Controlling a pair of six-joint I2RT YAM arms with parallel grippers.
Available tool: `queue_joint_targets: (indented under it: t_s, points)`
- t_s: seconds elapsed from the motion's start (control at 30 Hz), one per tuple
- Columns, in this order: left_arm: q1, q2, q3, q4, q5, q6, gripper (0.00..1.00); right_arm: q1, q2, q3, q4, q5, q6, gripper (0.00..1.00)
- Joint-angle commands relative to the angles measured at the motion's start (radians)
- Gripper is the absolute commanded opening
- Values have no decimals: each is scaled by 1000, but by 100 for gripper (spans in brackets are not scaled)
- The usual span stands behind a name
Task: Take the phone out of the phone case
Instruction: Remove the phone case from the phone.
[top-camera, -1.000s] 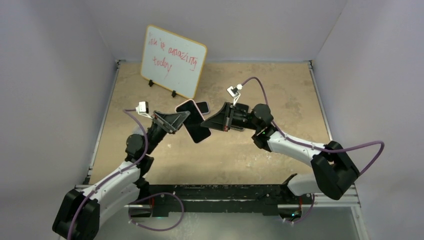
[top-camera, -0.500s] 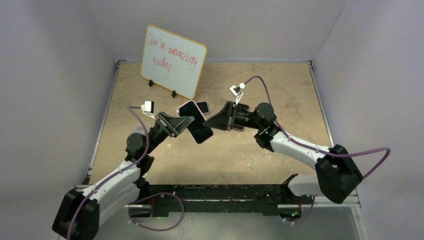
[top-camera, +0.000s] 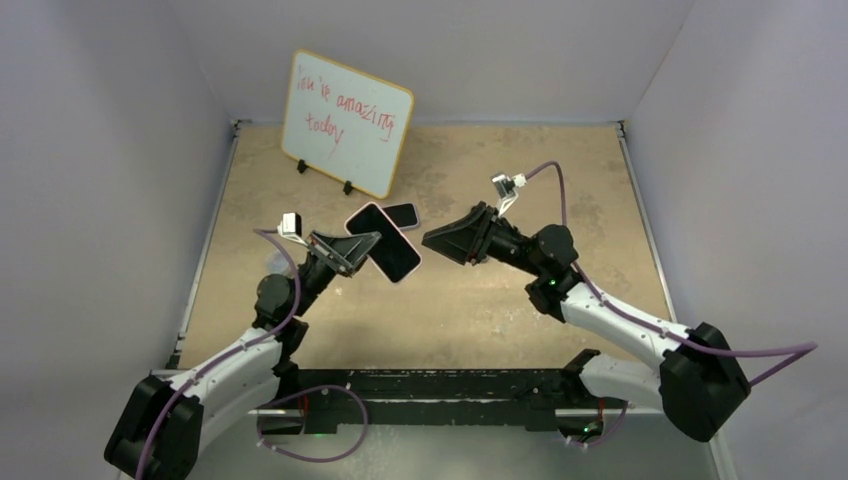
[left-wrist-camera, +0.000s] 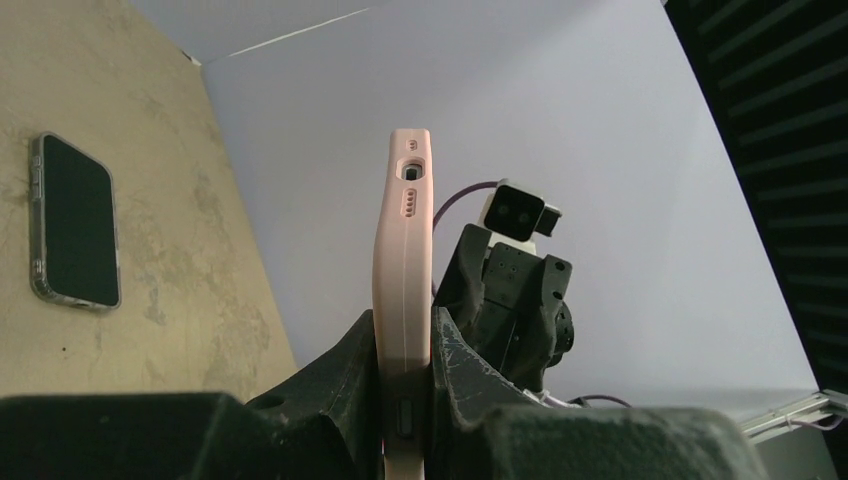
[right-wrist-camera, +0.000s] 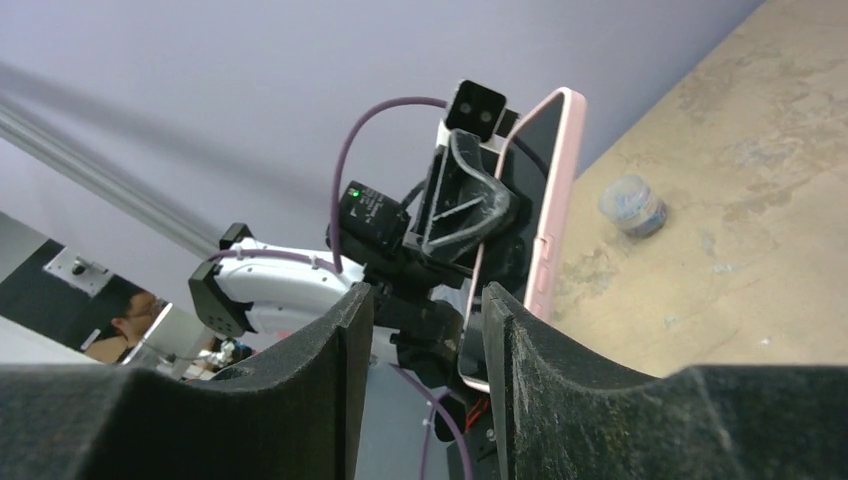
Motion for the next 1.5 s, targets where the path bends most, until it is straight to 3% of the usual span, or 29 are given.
queue_joint_targets:
  t_s: [0.0,0.13,0.4,0.83,1.23,1.33,1.4,1.47]
  points:
    - [1,-28,44,122,-53,-41,0,4,-39,-7,-60,80,-48,47]
    - [1,-28,56,126,-52,-40,0,4,-62,-8,-141,108,-85,48]
    - [1,20,73,200,-45,-69,0,45,9,-13,-82,84,-65,48]
    - [0,48,98,200,-53,-66,0,45,28,-6,32,-4,-38,26]
    - [0,63,111,203,-53,-59,0,54,74,17,78,-33,-13,25]
    - [1,58,110,192,-52,-57,0,54,71,22,80,-38,-14,15]
    - [1,55,108,180,-54,-55,0,55,72,27,93,-56,-9,2]
    - [0,55,104,166,-58,-56,0,54,78,26,142,-79,18,0]
